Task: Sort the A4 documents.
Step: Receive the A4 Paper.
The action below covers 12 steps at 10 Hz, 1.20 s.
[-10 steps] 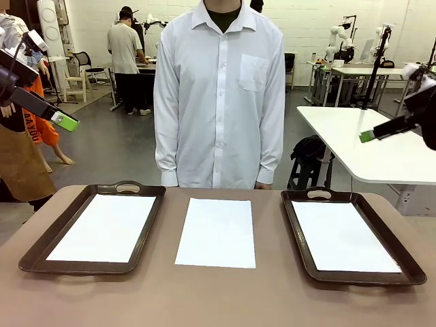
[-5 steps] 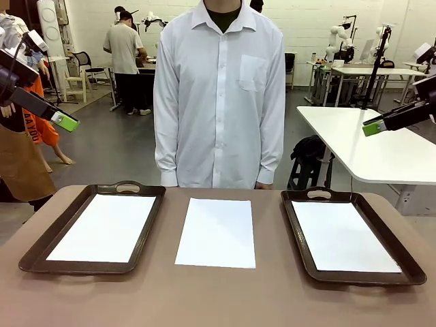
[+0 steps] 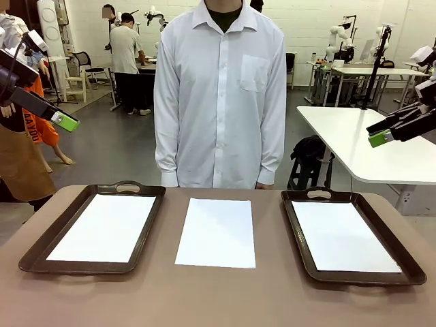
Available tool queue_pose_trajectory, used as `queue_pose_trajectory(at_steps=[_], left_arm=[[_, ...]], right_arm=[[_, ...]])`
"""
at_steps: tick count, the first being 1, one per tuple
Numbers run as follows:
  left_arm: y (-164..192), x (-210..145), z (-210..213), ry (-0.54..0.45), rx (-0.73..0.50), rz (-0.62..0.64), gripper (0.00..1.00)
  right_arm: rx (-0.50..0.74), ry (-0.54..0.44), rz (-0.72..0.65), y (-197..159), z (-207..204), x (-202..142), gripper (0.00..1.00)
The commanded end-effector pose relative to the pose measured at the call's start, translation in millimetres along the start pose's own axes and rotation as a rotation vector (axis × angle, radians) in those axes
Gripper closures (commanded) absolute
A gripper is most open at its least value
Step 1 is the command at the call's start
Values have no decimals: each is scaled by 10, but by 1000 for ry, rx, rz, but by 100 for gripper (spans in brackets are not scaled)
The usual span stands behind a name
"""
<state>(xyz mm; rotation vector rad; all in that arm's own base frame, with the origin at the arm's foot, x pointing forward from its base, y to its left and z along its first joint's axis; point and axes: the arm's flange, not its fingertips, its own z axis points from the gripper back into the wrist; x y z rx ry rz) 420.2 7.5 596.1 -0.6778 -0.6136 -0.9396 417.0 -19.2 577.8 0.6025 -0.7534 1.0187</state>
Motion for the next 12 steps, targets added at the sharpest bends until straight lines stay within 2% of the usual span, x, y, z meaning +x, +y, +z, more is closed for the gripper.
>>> queue_pose_trajectory(at_steps=[1,6,12], left_arm=[[-11,1,6,3,1,-4,0],[-11,1,6,3,1,-4,0],[-11,1,6,3,1,-4,0]], right_arm=[[-16,29,-3,-38,-45,-62,0],[-38,61,-68,-255,-41,-149,0],[-29,38,-53,-244,-49,-191,0]])
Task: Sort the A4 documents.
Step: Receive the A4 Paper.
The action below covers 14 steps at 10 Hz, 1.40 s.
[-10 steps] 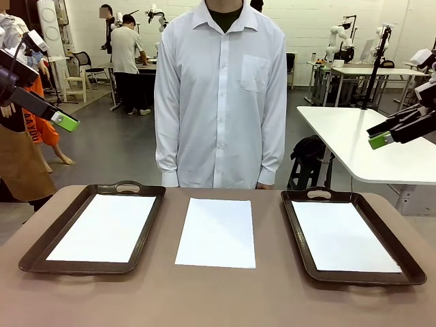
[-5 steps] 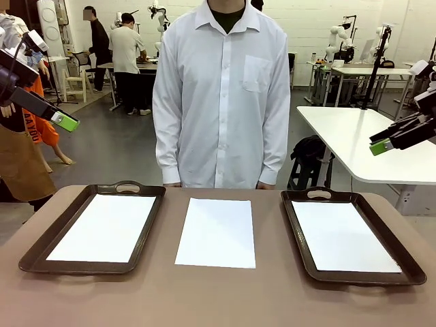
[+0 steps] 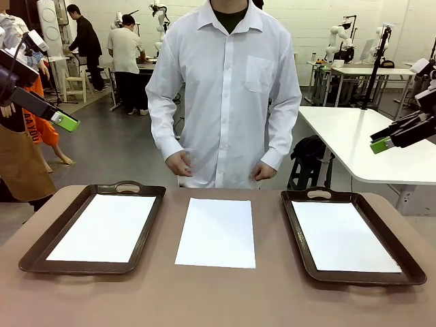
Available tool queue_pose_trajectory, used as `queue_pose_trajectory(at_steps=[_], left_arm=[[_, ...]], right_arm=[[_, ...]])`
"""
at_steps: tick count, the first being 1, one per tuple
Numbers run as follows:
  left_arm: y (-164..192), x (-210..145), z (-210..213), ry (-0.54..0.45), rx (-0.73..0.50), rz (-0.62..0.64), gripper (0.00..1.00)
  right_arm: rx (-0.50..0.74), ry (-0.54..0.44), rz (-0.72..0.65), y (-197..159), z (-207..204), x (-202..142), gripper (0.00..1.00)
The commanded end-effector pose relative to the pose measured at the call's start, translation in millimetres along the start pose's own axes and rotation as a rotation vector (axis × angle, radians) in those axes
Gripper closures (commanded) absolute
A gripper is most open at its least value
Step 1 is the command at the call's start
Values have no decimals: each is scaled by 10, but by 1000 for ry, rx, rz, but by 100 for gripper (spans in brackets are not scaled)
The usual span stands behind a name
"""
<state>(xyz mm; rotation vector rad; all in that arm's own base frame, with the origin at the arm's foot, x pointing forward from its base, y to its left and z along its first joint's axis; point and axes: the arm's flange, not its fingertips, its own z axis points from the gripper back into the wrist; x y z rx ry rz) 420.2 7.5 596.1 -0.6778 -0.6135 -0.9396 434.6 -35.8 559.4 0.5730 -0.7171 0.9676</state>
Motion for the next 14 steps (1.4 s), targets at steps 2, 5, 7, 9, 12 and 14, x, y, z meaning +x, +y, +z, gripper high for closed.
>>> queue_pose_trajectory(at_steps=[2,5,7,9,12,14], left_arm=[[-11,1,6,3,1,-4,0],[-11,1,6,3,1,-4,0],[-11,1,6,3,1,-4,0],[-11,1,6,3,1,-4,0],[-11,1,6,3,1,-4,0],[-11,1,6,3,1,-4,0]], right_arm=[[1,2,-2,1,-14,-15,0],[1,2,-2,1,-14,-15,0],[1,2,-2,1,-14,-15,0],[1,2,-2,1,-14,-15,0],[1,2,-2,1,-14,-15,0],[1,2,-2,1,-14,-15,0]])
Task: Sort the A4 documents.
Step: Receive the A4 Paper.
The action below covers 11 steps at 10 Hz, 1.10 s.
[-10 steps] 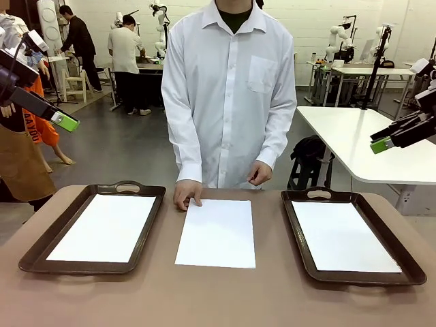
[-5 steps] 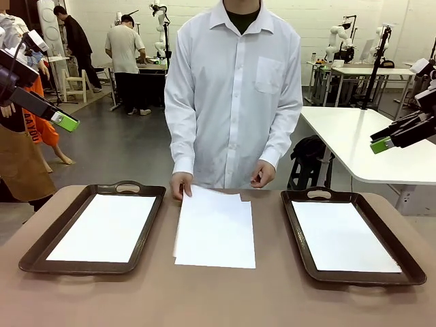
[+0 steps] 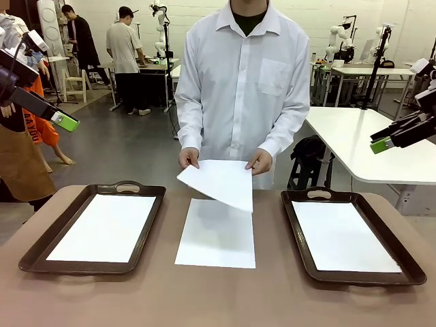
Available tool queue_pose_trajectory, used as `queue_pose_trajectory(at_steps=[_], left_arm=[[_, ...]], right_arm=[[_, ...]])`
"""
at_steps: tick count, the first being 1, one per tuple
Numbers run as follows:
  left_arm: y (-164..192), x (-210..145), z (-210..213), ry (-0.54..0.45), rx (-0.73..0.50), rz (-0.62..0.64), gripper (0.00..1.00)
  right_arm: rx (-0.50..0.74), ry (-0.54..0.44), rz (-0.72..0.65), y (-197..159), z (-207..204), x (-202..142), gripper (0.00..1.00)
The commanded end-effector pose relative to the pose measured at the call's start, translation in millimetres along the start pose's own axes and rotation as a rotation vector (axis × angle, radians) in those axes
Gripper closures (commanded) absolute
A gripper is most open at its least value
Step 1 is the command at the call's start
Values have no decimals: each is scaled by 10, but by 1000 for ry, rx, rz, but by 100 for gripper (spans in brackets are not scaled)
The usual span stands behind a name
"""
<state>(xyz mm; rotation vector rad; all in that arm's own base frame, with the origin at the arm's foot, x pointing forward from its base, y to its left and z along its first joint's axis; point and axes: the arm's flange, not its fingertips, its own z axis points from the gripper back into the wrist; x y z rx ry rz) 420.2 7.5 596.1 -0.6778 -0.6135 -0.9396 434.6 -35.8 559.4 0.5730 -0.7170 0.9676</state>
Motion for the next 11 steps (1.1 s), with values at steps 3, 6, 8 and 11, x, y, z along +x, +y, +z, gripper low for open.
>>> queue_pose_trajectory(at_steps=[3,6,8,11], left_arm=[[-11,1,6,3,1,-4,0],[-11,1,6,3,1,-4,0],[-11,1,6,3,1,-4,0],[-11,1,6,3,1,-4,0]], right_arm=[[1,2,-2,1,-14,-15,0],[1,2,-2,1,-14,-15,0],[1,2,-2,1,-14,-15,0],[1,2,-2,1,-14,-15,0]])
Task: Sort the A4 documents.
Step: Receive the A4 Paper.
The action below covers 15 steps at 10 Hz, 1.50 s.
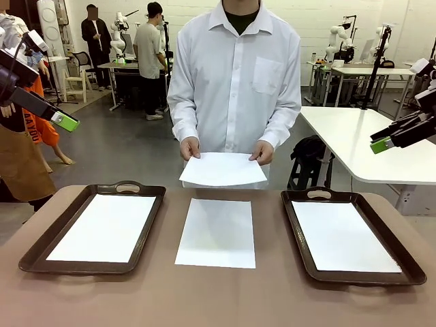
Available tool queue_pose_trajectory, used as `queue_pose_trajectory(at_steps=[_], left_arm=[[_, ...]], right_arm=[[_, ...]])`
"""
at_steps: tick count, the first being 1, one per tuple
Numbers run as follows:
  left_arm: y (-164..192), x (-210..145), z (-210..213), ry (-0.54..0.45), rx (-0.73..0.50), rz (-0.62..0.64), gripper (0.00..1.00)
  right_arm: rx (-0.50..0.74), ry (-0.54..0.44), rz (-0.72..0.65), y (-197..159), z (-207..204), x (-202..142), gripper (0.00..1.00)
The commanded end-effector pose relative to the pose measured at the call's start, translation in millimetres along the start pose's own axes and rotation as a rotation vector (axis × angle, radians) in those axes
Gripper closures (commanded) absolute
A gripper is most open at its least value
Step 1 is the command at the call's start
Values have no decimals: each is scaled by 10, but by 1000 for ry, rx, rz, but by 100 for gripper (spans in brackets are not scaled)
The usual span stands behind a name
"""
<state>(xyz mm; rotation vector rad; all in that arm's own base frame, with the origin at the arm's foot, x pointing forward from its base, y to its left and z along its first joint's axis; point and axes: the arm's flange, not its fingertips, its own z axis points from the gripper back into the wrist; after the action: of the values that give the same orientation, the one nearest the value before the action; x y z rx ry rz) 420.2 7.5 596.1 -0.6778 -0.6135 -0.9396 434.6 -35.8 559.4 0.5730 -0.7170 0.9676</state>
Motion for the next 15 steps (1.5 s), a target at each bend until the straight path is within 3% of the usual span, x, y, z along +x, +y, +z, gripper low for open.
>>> queue_pose_trajectory(at_steps=[1,15], left_arm=[[-11,1,6,3,1,-4,0],[-11,1,6,3,1,-4,0]], right_arm=[[1,2,-2,1,-14,-15,0],[1,2,-2,1,-14,-15,0]])
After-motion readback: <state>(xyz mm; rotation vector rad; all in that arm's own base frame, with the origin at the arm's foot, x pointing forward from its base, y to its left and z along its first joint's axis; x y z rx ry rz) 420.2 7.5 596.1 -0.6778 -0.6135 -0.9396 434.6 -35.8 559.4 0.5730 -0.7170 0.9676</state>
